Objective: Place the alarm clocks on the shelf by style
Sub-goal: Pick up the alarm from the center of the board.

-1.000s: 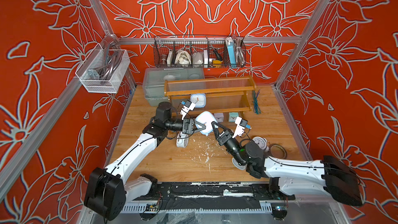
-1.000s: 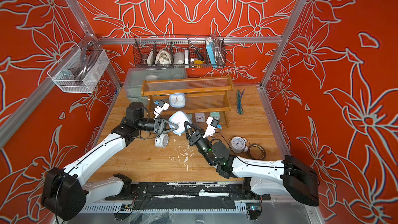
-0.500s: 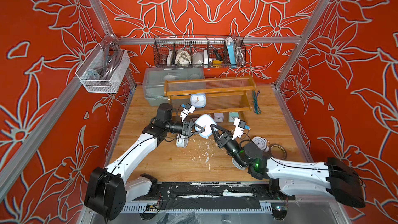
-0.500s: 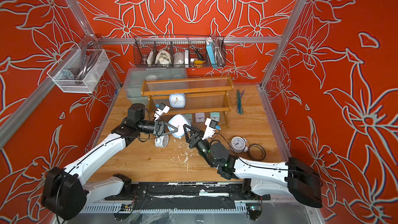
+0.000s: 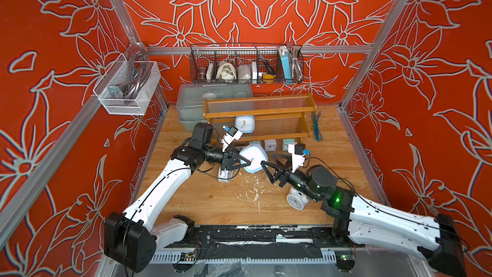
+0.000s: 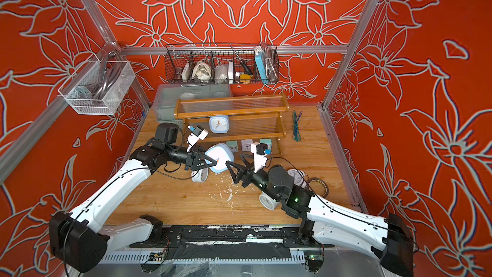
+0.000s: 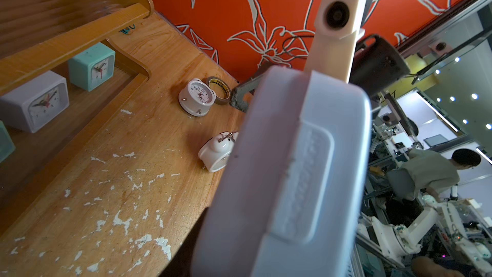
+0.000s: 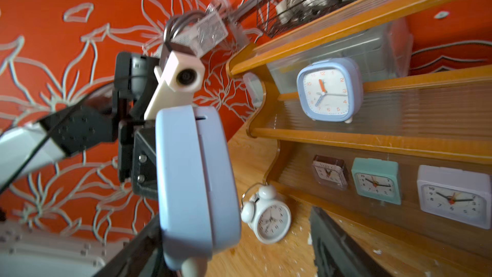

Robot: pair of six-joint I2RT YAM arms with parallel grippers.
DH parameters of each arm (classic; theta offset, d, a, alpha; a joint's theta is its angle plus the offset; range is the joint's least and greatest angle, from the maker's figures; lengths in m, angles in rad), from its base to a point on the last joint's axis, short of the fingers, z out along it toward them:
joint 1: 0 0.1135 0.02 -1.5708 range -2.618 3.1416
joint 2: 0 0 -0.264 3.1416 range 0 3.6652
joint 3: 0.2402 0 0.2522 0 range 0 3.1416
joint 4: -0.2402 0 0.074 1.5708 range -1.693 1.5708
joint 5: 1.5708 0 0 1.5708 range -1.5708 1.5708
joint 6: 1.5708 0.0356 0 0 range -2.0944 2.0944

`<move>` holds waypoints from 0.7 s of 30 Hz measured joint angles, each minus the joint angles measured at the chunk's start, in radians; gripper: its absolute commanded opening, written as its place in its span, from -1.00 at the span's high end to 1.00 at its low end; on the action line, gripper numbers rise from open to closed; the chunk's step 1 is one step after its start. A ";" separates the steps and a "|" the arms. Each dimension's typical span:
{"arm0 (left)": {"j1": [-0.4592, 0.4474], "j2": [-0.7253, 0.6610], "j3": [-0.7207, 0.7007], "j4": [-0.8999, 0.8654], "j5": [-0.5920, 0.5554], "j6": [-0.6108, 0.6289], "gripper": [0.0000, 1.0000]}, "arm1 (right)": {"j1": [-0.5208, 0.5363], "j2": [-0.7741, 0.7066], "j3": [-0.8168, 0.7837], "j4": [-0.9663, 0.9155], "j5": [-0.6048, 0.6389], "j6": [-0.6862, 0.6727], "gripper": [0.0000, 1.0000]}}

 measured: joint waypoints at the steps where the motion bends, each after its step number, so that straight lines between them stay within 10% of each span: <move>1: 0.000 0.000 0.010 -0.024 -0.002 0.036 0.40 | -0.030 -0.009 0.025 -0.047 -0.061 -0.031 -0.71; 10: 0.001 -0.013 0.031 -0.171 -0.011 0.201 0.40 | -0.206 0.113 0.371 -0.498 -0.478 -0.261 -0.63; 21: -0.009 -0.034 0.035 -0.250 -0.140 0.254 0.41 | -0.209 0.329 0.639 -0.839 -0.674 -0.422 -0.59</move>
